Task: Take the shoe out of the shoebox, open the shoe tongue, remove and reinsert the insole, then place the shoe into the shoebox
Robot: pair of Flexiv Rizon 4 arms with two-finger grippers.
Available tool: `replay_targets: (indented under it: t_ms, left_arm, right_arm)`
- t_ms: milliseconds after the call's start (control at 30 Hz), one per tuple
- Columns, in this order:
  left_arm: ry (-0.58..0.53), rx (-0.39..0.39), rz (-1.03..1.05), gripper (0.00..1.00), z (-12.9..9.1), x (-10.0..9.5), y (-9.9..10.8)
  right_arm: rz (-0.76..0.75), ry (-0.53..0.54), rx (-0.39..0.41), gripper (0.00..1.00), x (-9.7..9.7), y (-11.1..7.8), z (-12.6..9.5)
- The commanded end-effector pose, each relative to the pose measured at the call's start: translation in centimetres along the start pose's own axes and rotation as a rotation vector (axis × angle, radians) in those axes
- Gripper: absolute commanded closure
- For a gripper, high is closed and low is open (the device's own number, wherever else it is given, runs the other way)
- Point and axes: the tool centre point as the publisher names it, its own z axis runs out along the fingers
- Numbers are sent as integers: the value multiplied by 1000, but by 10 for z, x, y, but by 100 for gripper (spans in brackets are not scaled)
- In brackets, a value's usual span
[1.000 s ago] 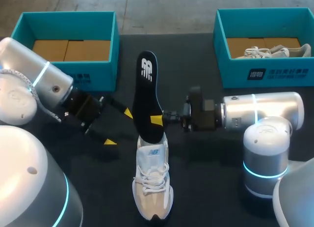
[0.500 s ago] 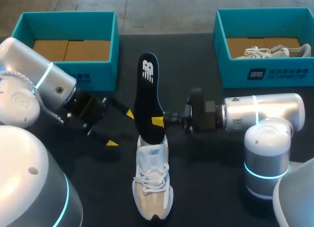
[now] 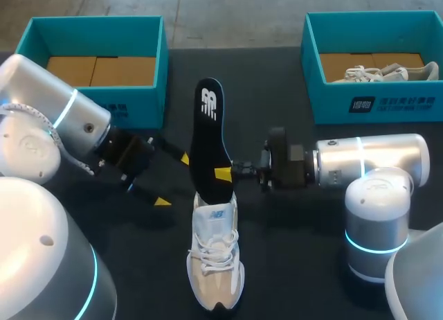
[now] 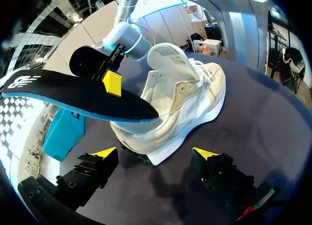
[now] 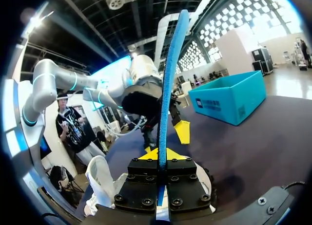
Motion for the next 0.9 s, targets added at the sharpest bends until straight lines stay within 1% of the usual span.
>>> replay_targets:
  t_ms: [33,300,600,900]
  left_arm:
    - [4,-6,-5,0,3,0,-1]
    - [0,-18,-24,0,3,-1,2]
    - [-18,-10,-95,0,4,-3,5]
    - [9,-26,-110,0,8,-5,6]
  right_arm:
    - [0,1,4,100,0,1,1]
    - [24,-3,20,100,-4,-1,2]
    - [33,-3,23,100,-7,-2,3]
    - [36,-4,21,100,-7,-6,2]
